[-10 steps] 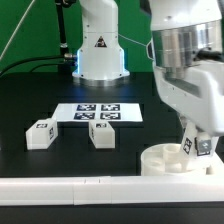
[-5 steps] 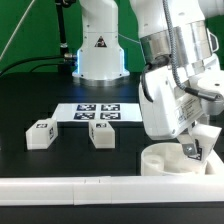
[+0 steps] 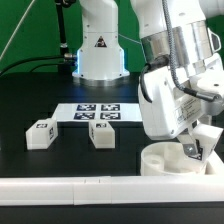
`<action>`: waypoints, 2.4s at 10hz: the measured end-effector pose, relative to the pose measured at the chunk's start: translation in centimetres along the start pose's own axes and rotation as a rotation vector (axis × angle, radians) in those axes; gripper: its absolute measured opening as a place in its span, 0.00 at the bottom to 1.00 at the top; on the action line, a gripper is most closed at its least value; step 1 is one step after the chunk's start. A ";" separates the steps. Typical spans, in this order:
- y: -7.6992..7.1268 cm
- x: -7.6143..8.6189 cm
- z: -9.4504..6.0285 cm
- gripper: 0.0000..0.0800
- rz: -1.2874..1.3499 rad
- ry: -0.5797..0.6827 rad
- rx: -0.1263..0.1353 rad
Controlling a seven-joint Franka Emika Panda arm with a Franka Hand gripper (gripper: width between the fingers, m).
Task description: Assemble stool
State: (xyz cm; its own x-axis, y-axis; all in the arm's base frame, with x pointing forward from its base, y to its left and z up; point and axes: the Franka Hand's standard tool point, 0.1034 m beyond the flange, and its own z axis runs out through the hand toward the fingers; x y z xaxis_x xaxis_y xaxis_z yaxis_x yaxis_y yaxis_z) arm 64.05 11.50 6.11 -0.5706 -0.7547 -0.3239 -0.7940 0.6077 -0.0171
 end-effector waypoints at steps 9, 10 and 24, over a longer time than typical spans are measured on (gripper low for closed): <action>-0.4 -2.2 -3.9 0.81 -1.133 -0.005 -0.063; -1.0 -2.7 -4.8 0.81 -1.268 0.003 -0.058; 0.0 -1.6 -2.7 0.81 -2.833 0.030 -0.316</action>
Offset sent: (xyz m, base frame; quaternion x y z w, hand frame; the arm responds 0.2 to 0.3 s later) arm 0.0046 0.0156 0.0456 -0.0342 -0.0357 -0.3212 0.9457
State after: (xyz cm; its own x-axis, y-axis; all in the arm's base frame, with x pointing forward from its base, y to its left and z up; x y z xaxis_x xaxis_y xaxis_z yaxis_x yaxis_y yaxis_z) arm 64.43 12.05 9.22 0.8058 0.5826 0.1064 0.5880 -0.8085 -0.0261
